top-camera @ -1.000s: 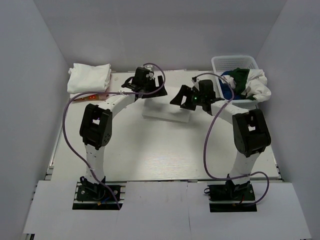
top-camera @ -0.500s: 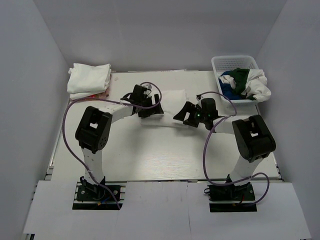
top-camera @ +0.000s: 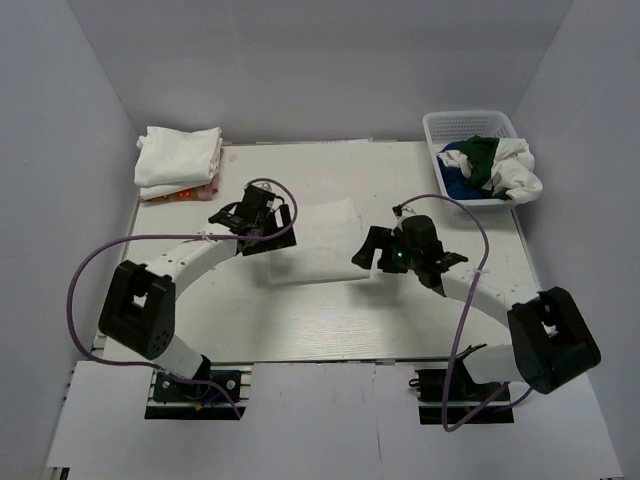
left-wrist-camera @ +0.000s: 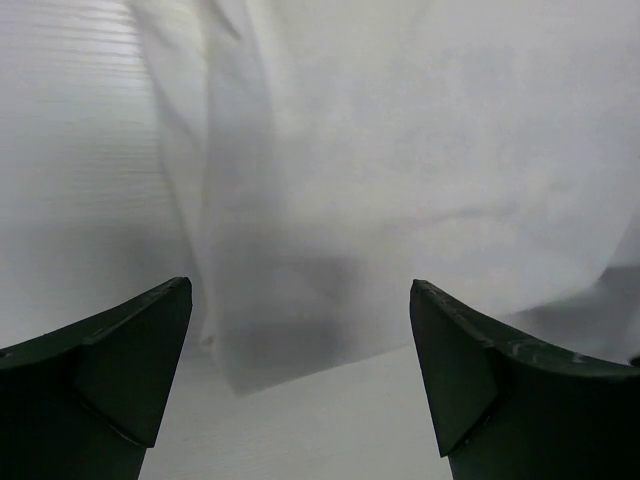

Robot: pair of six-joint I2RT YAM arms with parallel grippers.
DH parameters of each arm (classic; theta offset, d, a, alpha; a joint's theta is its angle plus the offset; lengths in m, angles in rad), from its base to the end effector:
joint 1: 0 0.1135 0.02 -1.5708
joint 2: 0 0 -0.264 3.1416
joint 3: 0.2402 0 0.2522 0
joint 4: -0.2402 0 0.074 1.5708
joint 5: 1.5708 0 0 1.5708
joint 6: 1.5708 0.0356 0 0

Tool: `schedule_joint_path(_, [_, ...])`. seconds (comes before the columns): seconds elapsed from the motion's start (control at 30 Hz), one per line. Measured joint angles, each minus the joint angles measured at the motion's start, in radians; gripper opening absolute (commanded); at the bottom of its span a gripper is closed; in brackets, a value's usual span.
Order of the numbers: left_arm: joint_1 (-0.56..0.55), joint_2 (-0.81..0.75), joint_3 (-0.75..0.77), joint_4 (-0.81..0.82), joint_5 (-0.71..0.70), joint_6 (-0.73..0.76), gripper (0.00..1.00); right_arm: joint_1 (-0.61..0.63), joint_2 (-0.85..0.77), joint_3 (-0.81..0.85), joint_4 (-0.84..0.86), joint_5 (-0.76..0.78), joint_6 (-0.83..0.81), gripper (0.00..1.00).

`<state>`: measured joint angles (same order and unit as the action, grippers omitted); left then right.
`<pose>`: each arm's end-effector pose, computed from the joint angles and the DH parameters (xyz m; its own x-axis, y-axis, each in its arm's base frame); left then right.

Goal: Fold and stack the t-shirts

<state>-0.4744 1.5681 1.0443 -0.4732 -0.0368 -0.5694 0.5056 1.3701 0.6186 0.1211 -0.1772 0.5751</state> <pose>0.2861 -0.1454 0.2149 -0.8658 -0.1611 -0.4738 -0.0333 0.9632 -0.2666 0.2379 0.1389 0.1845 -0.7598 0.1913 -0.6213 -0.2241 0.8201 0.5266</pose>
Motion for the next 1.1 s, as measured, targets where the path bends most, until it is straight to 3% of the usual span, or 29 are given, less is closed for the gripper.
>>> schedule_joint_path(0.23, [0.028, -0.062, -0.005, -0.026, -0.12, -0.026, 1.0, 0.001, -0.125, 0.0, 0.008, 0.01, -0.047, 0.9])
schedule_joint_path(0.47, [0.036, 0.127, 0.006, 0.02, -0.148, -0.047, 1.0, 0.001, -0.129, -0.002, 0.006, 0.01, -0.06, 0.9])
schedule_joint_path(0.57, [0.053, 0.191, 0.016, 0.054, -0.14, -0.059, 0.9, 0.001, -0.129, -0.015, 0.004, 0.011, -0.06, 0.9])
schedule_joint_path(0.6, [0.061, 0.195, 0.015, 0.078, -0.122, -0.063, 0.81, 0.001, -0.129, -0.02, 0.002, 0.013, -0.06, 0.9])
schedule_joint_path(0.7, [0.075, 0.203, 0.006, 0.134, -0.079, -0.066, 0.65, 0.0, -0.129, -0.026, -0.013, 0.02, -0.062, 0.9])
schedule_joint_path(0.87, [0.071, 0.212, -0.016, 0.222, -0.05, -0.048, 0.56, 0.0, -0.13, -0.026, -0.017, 0.04, -0.063, 0.9])
schedule_joint_path(0.97, [0.072, 0.235, -0.013, 0.272, -0.029, -0.042, 0.31, 0.0, -0.134, -0.026, -0.022, 0.048, -0.063, 0.9])
schedule_joint_path(1.03, [0.073, 0.268, 0.021, 0.275, -0.02, -0.04, 0.04, 0.0, -0.14, -0.026, -0.026, 0.052, -0.063, 0.9])
schedule_joint_path(1.1, [0.074, 0.305, 0.069, 0.272, -0.014, -0.034, 0.0, 0.0, -0.155, -0.027, -0.031, 0.06, -0.064, 0.9])
